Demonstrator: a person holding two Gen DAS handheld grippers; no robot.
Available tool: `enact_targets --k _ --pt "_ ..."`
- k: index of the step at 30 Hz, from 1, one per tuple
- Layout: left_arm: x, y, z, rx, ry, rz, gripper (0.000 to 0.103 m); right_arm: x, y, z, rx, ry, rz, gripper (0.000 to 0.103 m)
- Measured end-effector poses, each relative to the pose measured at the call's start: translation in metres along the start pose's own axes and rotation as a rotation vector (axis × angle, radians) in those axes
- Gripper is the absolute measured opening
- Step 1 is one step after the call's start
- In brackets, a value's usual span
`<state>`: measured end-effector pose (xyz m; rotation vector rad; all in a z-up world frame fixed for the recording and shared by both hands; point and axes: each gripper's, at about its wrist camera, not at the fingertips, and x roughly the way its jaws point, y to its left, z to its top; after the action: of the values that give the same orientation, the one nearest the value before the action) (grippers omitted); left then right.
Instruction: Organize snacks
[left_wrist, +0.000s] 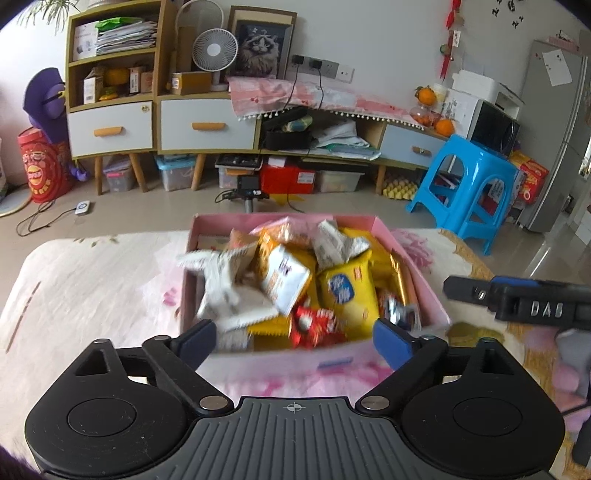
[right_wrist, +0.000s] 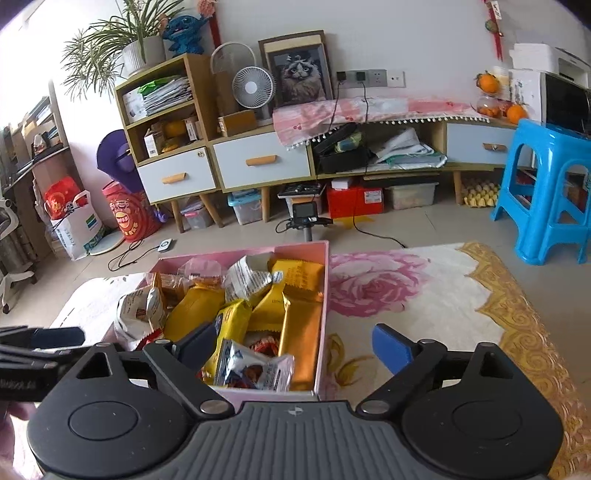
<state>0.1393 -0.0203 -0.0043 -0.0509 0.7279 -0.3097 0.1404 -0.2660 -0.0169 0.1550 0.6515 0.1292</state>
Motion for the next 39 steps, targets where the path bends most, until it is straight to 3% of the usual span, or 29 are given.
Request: enact_targets --k 8,18,24,39 --pt "-0.031 0.007 -0.037 -0.003 0.058 0.074 0.098 -0.026 0.017 -0.028 -0.033 0.055 -0.009 0.088" --pt "-0.054 0.020 -0.076 -0.092 0.115 0.155 0.102 -0.051 0.045 -0.062 -0.035 0.135 -0.016 0.092" --pt "-0.049 0.022 -0.091 -0.136 0.181 0.227 0.102 -0.056 0.053 -0.082 -0.055 0.172 -0.091 0.093" --pt "-0.063 0.007 -0.089 -0.087 0.136 0.280 0.102 -0.054 0.055 -0.086 -0.062 0.167 -0.150 0.093"
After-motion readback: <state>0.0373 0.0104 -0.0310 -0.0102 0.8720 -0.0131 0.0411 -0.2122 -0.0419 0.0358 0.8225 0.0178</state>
